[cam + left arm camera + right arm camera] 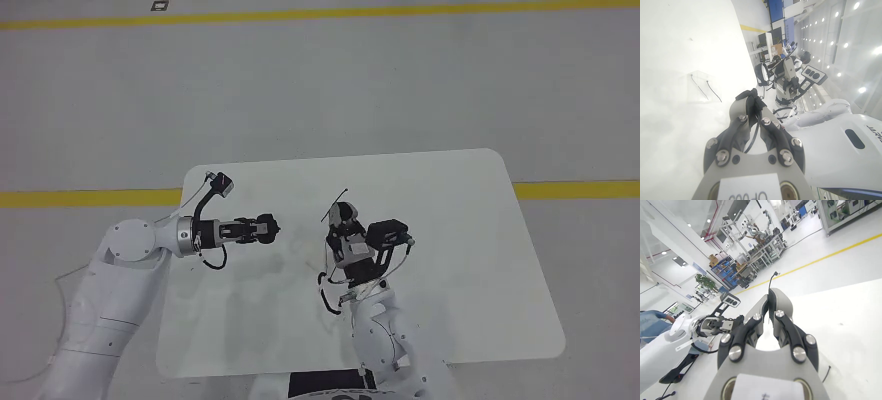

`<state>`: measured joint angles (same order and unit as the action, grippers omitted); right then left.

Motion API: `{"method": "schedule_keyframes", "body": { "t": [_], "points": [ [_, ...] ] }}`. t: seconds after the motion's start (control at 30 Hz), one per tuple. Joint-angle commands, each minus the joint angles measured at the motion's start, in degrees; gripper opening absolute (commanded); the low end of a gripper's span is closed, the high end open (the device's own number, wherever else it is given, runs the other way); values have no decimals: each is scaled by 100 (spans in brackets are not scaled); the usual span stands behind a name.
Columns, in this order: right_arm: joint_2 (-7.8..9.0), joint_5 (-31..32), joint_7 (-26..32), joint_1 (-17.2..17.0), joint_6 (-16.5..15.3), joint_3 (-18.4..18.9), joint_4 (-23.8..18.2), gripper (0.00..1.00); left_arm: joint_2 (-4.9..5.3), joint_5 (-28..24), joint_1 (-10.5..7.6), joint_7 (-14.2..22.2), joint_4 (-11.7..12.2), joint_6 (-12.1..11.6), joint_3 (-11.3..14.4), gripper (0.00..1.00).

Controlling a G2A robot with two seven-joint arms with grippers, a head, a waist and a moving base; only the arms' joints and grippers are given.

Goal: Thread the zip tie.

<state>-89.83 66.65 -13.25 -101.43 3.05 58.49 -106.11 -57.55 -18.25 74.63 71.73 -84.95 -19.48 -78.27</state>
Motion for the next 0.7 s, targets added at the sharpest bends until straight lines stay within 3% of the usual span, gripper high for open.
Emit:
{"method": "schedule_keyframes", "body": {
  "t": [0.0,0.2,0.67],
  "points": [
    [39,40,-238,125,124,-175,153,0,0,0,0,0,0,0,0,0],
    [177,-6,-836,413,557,-623,510,0,0,0,0,0,0,0,0,0],
    [200,-65,-851,454,566,-684,558,0,-3,-30,10,-93,-9,1,-1,0]
  ]
}}
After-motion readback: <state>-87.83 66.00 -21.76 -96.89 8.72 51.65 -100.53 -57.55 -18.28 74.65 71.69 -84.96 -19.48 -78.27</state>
